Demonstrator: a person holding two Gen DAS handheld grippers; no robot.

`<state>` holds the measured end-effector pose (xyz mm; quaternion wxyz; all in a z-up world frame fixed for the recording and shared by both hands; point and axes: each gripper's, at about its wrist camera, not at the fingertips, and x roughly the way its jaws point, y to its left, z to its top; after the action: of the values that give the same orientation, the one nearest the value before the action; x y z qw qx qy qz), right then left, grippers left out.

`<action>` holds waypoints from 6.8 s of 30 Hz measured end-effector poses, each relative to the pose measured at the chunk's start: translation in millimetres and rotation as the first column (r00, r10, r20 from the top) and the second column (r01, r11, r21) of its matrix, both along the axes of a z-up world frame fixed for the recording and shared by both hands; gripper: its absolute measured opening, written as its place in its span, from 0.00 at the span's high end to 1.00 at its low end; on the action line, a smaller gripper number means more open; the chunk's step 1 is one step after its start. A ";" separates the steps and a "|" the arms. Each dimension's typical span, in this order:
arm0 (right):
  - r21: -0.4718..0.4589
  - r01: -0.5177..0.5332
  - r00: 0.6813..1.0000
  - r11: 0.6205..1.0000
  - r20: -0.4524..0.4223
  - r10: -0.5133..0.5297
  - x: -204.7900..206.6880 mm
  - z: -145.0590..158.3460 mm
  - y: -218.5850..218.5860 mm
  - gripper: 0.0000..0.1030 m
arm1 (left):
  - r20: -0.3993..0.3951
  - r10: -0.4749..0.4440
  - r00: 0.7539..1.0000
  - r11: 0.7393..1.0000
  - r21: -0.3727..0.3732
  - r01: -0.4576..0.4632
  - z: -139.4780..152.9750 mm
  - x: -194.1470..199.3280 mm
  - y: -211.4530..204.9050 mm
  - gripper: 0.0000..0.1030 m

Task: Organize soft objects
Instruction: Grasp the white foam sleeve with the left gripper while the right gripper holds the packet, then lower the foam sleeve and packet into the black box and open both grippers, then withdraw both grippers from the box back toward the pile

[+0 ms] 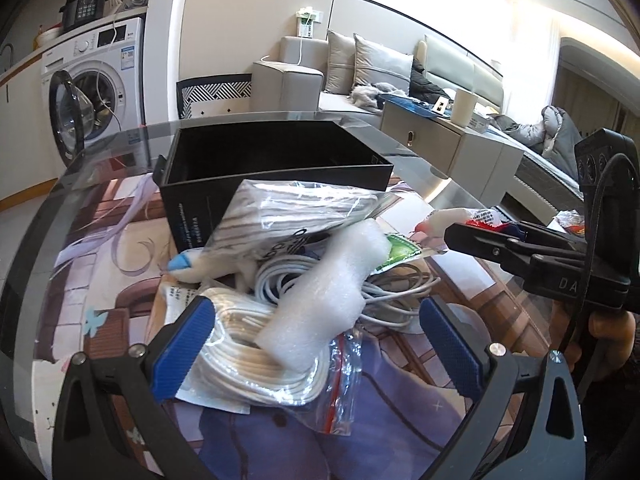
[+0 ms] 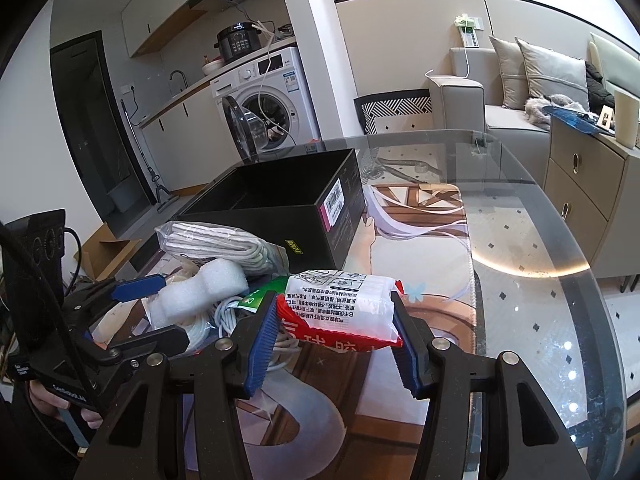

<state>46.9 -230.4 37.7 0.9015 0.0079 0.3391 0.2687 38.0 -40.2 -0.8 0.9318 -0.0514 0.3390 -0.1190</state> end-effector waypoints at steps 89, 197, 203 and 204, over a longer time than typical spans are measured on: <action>-0.047 -0.117 0.982 0.992 0.145 0.123 36.3 61.8 75.5 0.49 | 0.150 0.140 0.979 0.985 0.076 -0.153 48.9 54.7 49.9 0.61; -0.101 -0.022 0.999 0.995 0.042 0.026 6.5 15.6 26.8 0.00 | 0.020 0.213 0.977 0.974 0.080 -0.214 0.9 -6.9 60.1 0.00; -0.108 -0.037 0.999 0.993 0.019 0.040 9.4 8.1 31.6 0.00 | 0.015 0.197 0.980 0.976 0.090 -0.198 -2.2 -7.4 56.7 0.00; -0.111 -0.041 0.999 0.993 0.015 0.043 10.2 6.9 32.6 0.00 | 0.015 0.193 0.981 0.977 0.093 -0.193 -2.4 -7.3 55.4 0.00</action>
<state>57.2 -197.8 44.6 0.8978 -0.0514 0.3455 0.2683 30.7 15.3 -3.1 0.9413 -0.0398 0.3351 -0.0119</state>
